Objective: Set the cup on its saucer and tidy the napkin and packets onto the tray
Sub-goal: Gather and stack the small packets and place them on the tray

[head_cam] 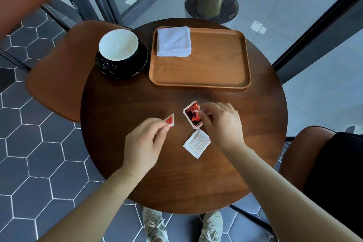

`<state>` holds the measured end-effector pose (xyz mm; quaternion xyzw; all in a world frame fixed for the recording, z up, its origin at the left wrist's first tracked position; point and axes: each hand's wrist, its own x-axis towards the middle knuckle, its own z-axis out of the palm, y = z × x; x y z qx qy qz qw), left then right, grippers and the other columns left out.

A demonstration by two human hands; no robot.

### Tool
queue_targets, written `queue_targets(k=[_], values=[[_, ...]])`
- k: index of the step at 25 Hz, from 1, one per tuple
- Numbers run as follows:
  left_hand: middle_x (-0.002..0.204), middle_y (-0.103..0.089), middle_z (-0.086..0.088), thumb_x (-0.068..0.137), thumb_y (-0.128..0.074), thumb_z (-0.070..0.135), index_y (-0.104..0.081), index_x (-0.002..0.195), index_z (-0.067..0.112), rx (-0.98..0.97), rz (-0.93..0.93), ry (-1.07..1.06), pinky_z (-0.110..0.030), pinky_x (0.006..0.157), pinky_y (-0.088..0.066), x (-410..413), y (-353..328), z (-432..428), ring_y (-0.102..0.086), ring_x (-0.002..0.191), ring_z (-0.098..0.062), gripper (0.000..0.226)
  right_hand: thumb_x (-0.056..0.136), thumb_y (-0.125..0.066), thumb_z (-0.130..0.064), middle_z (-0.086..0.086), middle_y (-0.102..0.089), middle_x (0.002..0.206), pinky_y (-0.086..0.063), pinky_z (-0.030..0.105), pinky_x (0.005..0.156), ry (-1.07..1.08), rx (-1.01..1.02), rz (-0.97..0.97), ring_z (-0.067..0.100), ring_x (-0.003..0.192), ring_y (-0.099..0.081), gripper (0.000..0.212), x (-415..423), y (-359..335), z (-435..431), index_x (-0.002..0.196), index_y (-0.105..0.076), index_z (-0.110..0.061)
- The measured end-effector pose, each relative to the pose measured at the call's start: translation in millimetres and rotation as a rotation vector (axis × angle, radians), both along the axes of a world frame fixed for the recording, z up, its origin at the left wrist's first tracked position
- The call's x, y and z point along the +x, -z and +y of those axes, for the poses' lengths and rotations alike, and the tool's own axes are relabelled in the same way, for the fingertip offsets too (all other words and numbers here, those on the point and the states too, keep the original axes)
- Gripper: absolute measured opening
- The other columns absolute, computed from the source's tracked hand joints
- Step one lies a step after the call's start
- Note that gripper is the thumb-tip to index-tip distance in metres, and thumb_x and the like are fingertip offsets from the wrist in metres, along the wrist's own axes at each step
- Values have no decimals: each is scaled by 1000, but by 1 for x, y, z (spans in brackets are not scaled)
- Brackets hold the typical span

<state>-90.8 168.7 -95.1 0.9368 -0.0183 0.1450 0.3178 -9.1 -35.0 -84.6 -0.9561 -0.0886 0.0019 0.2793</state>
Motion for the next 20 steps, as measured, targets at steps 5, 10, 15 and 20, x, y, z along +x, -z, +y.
queue_targets(k=[5,10,15,20], values=[[98,-76,-8,96,-63,19,-73,106,6,-230,70,-299,-37,71,-60,33,-11,2,-72,86,-19,19,89,-65,-25,-2,-67,105,-41,38,80,35,-66,11,27,94,-54,20,3,7,-5,107,-73,-22],[116,-65,-9,97,-61,23,-66,123,10,-59,135,-376,-34,82,-52,33,-2,11,-61,105,-23,30,86,-67,-38,-4,-64,98,-38,37,79,15,-128,0,25,91,-54,24,1,9,-4,105,-73,-24],[109,-64,-9,89,-71,26,-68,116,10,175,133,-223,-47,75,-53,20,9,15,-58,96,-30,31,76,-73,-53,-3,-61,97,-39,39,83,-43,-261,2,24,92,-52,43,0,7,2,109,-70,-26],[97,-61,-8,83,-77,36,-67,120,12,326,152,-153,-47,72,-49,27,13,21,-55,87,-29,45,78,-75,-25,0,-58,110,-36,39,84,-75,-233,50,27,100,-48,43,6,4,11,120,-68,-27]])
